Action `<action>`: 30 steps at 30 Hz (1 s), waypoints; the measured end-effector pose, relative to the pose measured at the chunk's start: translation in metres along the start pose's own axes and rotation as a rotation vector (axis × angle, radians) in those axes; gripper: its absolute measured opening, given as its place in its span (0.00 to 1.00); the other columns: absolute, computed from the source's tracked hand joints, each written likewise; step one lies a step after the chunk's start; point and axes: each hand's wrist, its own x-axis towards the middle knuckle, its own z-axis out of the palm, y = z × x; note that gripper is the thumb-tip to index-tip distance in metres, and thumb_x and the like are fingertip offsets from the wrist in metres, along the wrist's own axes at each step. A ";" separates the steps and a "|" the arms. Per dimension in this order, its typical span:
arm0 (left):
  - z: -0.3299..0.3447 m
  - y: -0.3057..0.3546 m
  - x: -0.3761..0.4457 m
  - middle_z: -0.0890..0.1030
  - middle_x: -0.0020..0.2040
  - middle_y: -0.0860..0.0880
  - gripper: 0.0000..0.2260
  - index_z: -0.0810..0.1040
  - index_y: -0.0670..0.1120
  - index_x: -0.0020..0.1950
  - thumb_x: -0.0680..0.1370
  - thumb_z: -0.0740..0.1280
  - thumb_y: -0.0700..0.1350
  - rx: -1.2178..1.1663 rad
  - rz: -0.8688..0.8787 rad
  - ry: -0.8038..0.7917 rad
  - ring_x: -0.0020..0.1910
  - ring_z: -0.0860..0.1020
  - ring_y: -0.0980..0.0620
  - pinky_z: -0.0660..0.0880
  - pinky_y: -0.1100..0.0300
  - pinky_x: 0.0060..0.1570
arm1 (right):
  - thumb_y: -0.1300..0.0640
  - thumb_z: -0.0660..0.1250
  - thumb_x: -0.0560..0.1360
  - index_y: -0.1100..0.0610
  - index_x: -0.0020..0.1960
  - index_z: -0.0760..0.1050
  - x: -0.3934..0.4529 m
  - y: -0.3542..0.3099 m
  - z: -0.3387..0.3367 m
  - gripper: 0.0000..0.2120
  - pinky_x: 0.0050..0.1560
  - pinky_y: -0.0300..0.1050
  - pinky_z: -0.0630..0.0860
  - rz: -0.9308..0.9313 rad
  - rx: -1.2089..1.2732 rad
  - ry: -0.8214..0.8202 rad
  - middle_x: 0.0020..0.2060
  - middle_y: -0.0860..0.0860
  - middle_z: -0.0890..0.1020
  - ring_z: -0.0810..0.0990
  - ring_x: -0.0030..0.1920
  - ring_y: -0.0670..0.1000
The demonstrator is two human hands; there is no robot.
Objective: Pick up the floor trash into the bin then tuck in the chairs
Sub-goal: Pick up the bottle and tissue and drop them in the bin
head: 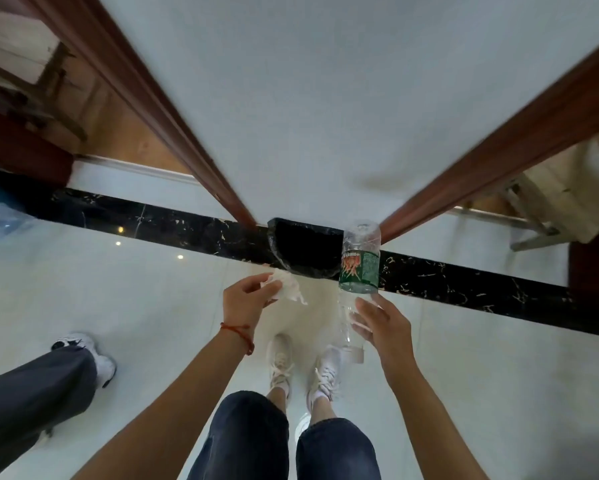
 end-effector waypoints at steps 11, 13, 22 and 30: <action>0.033 -0.064 0.094 0.80 0.40 0.46 0.09 0.79 0.37 0.49 0.70 0.71 0.34 0.024 -0.072 0.034 0.40 0.78 0.51 0.79 0.67 0.38 | 0.62 0.69 0.72 0.61 0.66 0.68 0.080 0.067 -0.024 0.23 0.49 0.48 0.78 0.043 0.058 0.157 0.49 0.55 0.82 0.82 0.49 0.56; 0.039 -0.072 0.110 0.79 0.40 0.46 0.09 0.79 0.37 0.49 0.70 0.71 0.34 0.007 -0.107 0.062 0.40 0.78 0.51 0.79 0.67 0.36 | 0.62 0.69 0.72 0.61 0.66 0.68 0.088 0.076 -0.026 0.24 0.49 0.48 0.77 0.049 0.064 0.163 0.48 0.55 0.82 0.82 0.48 0.56; 0.068 -0.079 0.153 0.80 0.46 0.44 0.12 0.78 0.38 0.53 0.71 0.71 0.36 -0.021 -0.135 0.072 0.43 0.79 0.50 0.79 0.64 0.42 | 0.62 0.70 0.71 0.63 0.65 0.68 0.111 0.092 -0.028 0.24 0.51 0.51 0.78 0.060 0.058 0.179 0.48 0.58 0.81 0.82 0.47 0.57; 0.060 -0.077 0.153 0.80 0.44 0.45 0.13 0.76 0.37 0.58 0.74 0.68 0.38 -0.111 -0.176 0.014 0.43 0.79 0.50 0.79 0.57 0.48 | 0.59 0.69 0.72 0.63 0.65 0.70 0.119 0.091 -0.027 0.23 0.46 0.45 0.80 0.090 0.102 0.206 0.46 0.55 0.82 0.82 0.47 0.57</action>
